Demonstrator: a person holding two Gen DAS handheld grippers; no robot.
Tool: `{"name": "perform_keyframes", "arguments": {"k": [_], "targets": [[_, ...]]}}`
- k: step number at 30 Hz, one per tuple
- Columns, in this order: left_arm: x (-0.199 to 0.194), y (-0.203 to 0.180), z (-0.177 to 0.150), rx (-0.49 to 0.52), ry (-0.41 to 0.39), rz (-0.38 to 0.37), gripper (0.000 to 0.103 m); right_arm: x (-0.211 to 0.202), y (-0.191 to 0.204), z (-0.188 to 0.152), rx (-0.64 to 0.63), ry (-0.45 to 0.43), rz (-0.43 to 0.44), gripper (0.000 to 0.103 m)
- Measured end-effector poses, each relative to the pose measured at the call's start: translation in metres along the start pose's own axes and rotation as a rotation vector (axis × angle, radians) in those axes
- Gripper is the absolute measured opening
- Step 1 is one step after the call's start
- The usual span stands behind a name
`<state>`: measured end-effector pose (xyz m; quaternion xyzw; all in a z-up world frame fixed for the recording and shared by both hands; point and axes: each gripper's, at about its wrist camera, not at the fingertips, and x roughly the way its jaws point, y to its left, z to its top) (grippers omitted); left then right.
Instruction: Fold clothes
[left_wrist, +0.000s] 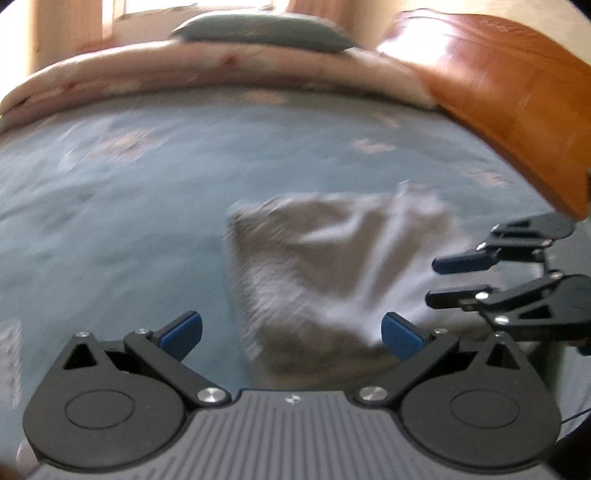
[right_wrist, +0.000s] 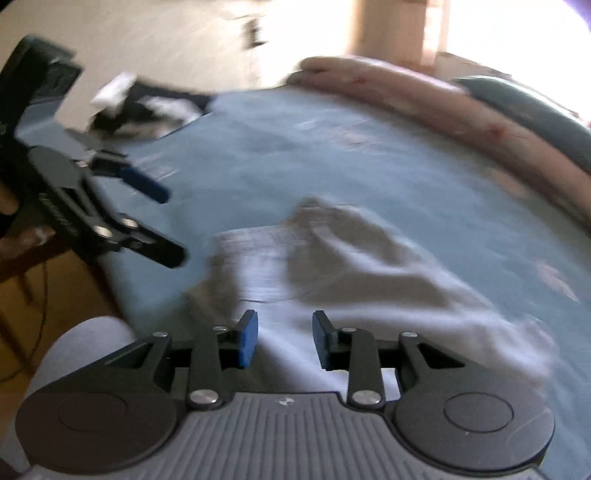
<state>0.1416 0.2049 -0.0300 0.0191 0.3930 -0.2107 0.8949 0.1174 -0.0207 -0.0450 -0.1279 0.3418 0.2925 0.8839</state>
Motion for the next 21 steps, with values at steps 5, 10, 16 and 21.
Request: {"name": "perform_keyframes", "arguments": {"k": [5,10,16,21], "targets": [[0.041,-0.025,0.034,0.067,-0.018,-0.134,0.102,-0.007,-0.064,-0.048,0.212,0.052,-0.123,0.037],[0.092,-0.024,0.048,0.041,0.007,-0.147,0.102,-0.012,-0.085,-0.091,0.309,0.093,-0.112,0.037],[0.110,0.002,0.027,-0.041,0.083,-0.088,0.102,-0.033,-0.091,-0.111,0.358,0.066,-0.082,0.039],[0.078,-0.017,0.029,0.057,0.076,-0.009,0.102,-0.059,-0.110,-0.113,0.421,0.017,-0.136,0.043]]}}
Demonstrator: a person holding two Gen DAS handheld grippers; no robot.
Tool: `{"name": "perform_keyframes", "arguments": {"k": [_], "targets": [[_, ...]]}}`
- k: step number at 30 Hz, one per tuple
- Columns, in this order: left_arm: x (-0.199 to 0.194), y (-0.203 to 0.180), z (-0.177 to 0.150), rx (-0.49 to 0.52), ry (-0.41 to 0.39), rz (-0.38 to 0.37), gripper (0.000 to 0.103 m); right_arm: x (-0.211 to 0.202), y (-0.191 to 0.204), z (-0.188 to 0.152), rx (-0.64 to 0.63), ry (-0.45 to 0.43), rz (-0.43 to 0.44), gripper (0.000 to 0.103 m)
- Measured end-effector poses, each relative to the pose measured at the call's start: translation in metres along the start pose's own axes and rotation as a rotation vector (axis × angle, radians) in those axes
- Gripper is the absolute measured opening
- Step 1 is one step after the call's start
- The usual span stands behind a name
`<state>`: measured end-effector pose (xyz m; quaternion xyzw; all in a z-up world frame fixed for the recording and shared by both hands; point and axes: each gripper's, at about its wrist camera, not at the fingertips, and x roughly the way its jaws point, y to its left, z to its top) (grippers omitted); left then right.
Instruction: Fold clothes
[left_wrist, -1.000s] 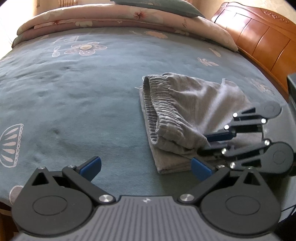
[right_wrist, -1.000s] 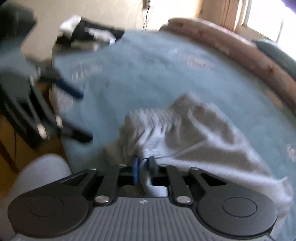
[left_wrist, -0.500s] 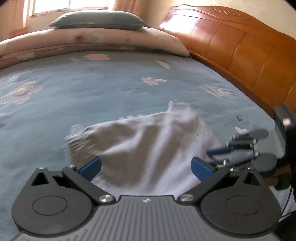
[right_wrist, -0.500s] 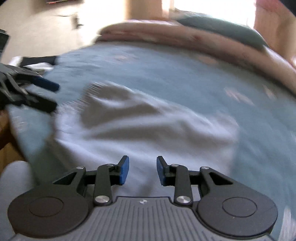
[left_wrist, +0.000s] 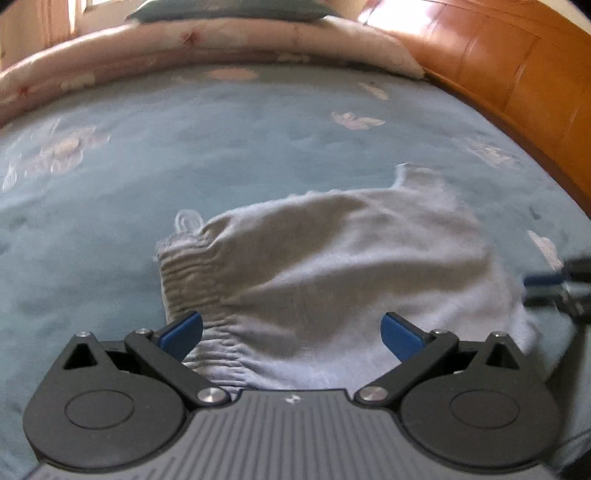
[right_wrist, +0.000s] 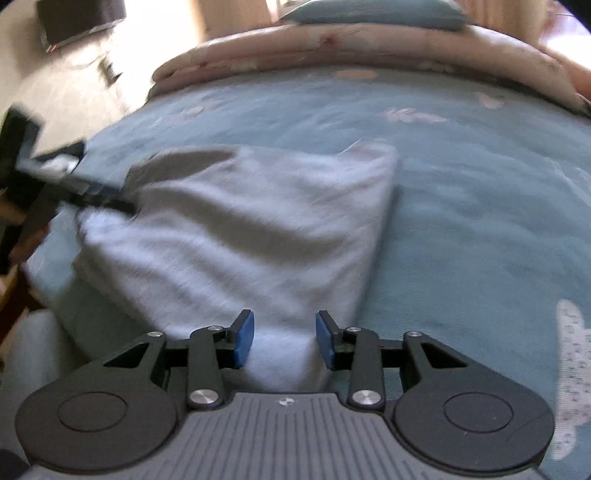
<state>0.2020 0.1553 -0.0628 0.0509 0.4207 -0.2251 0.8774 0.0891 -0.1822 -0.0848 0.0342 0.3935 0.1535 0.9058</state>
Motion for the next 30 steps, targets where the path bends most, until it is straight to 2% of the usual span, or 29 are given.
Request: {"name": "perform_keyframes", "arguments": {"k": [2,6,9,13,15,17,19,22,24,27,30], "targets": [[-0.010,-0.009,0.002,0.019,-0.016,-0.022,0.102,-0.008,-0.004,0.001,-0.010,-0.033,-0.052,0.046],[-0.016,-0.047,0.003,0.128,-0.020,-0.039,0.102,-0.023,-0.002,-0.005,-0.088,-0.067,-0.122,0.057],[-0.017,-0.083,-0.006,0.250,-0.014,-0.069,0.102,-0.034,0.009,-0.023,-0.177,-0.073,-0.125,0.067],[-0.009,-0.130,-0.026,0.416,-0.013,-0.077,0.102,-0.034,0.013,-0.037,-0.204,-0.059,-0.129,0.069],[-0.002,-0.145,-0.034,0.457,-0.001,-0.063,0.102,-0.033,0.017,-0.043,-0.222,-0.059,-0.120,0.069],[0.000,-0.154,-0.041,0.484,0.004,-0.062,0.102,-0.030,0.029,-0.050,-0.306,-0.059,-0.121,0.073],[0.003,-0.163,-0.048,0.529,-0.001,-0.041,0.102,-0.025,0.040,-0.057,-0.399,-0.055,-0.147,0.077],[0.012,-0.174,-0.057,0.616,-0.019,0.063,0.102,-0.014,0.051,-0.065,-0.480,-0.040,-0.192,0.077],[0.019,-0.180,-0.061,0.654,-0.024,0.119,0.102,-0.013,0.052,-0.066,-0.465,-0.041,-0.175,0.077],[0.031,-0.189,-0.066,0.725,-0.013,0.155,0.102,-0.015,0.051,-0.067,-0.446,-0.052,-0.155,0.079],[0.038,-0.200,-0.069,0.791,-0.036,0.186,0.102,-0.017,0.049,-0.068,-0.437,-0.063,-0.152,0.080]]}}
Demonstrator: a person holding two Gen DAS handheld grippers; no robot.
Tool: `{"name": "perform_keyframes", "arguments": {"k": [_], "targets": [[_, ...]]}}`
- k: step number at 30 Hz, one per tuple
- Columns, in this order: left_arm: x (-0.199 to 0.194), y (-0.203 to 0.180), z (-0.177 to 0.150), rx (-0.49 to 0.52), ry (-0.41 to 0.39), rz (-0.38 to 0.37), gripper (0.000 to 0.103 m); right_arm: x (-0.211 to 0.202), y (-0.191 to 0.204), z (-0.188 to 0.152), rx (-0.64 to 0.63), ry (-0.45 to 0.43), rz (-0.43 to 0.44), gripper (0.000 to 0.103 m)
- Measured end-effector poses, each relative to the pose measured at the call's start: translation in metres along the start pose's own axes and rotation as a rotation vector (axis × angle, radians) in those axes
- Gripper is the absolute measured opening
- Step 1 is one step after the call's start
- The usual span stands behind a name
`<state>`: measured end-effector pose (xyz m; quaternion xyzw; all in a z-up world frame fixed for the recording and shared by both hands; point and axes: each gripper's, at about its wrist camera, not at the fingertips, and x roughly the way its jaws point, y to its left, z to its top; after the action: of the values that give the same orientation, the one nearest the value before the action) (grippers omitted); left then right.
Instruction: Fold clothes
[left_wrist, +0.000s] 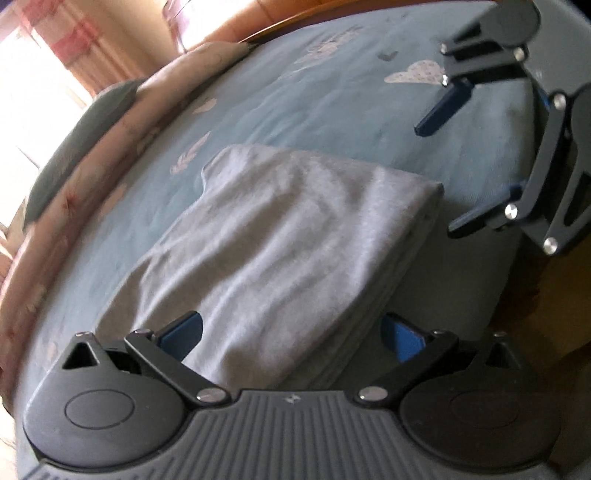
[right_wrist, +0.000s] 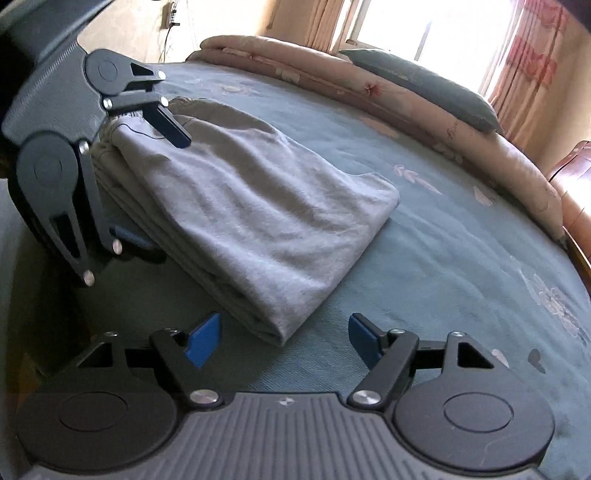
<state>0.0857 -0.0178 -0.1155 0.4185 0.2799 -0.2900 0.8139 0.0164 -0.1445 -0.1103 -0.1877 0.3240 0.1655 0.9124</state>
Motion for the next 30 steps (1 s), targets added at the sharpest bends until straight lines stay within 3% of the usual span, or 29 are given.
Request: {"name": "perform_keyframes", "arguments": {"k": [6,16,20,24,28,30], "targets": [[0.001,0.002,0.014,0.026,-0.036,0.035,0.102,-0.003,0.000,-0.003,0.007,-0.016,-0.007,0.081],[-0.001,0.034,0.017,-0.141,-0.049,-0.048,0.102,0.006,0.014,0.009,-0.068,-0.066,-0.016,0.082],[-0.008,0.038,0.015,-0.162,-0.063,-0.052,0.102,0.017,0.028,0.017,-0.131,-0.111,-0.048,0.082],[-0.012,0.040,0.013,-0.175,-0.066,-0.057,0.102,0.032,0.043,0.018,-0.229,-0.151,-0.149,0.082],[-0.017,0.041,0.009,-0.190,-0.075,-0.073,0.102,0.037,0.047,0.007,-0.335,-0.135,-0.319,0.083],[-0.023,0.043,0.005,-0.195,-0.086,-0.088,0.102,0.028,0.038,-0.003,-0.351,-0.116,-0.360,0.089]]}}
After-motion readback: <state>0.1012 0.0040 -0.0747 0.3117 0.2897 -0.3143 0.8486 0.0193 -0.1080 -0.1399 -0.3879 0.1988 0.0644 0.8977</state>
